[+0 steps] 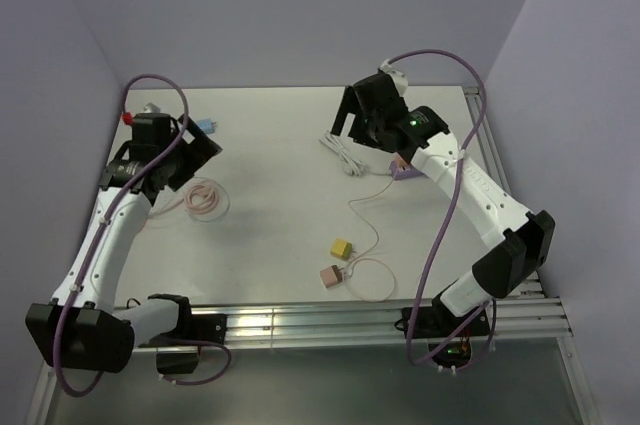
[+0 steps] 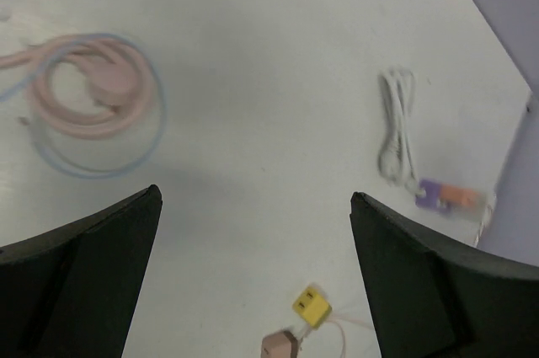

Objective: Insert the plug

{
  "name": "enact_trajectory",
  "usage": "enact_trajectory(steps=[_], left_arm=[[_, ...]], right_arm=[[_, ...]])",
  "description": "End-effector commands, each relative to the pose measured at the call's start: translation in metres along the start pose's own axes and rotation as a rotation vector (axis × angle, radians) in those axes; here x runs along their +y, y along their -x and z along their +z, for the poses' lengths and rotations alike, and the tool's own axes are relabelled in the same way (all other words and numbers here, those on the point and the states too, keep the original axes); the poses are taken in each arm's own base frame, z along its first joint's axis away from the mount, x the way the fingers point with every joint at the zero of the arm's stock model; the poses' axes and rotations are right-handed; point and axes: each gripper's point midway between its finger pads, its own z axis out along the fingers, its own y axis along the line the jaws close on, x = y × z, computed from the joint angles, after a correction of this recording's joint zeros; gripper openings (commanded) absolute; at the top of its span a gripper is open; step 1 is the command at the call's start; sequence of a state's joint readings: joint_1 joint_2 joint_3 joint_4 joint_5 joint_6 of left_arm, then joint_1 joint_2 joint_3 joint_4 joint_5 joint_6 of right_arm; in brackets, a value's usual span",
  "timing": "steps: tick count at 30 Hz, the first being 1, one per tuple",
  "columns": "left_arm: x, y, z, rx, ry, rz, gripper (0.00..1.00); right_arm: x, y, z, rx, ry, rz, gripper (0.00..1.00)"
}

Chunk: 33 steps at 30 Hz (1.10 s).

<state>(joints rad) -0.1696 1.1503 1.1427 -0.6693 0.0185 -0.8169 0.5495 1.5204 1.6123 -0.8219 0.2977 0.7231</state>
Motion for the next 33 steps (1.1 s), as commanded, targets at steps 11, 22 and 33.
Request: enact_trajectory(steps=[11,22,33], left_arm=[[0.144,0.041,0.002,-0.095,0.466,-0.501,0.97],[0.078,-0.01,0.046,-0.004,0.274,-0.249,0.81],[0.055,-0.032,0.109,0.173,0.29,0.283,0.7]], right_arm=[[0.083,-0.108,-0.047,0.216,0.511,-0.213,0.9],[0.061,-0.128,-0.038,0.24,0.466,-0.274,0.88],[0.044,-0.14,-0.032,0.26,0.434,-0.32,0.88]])
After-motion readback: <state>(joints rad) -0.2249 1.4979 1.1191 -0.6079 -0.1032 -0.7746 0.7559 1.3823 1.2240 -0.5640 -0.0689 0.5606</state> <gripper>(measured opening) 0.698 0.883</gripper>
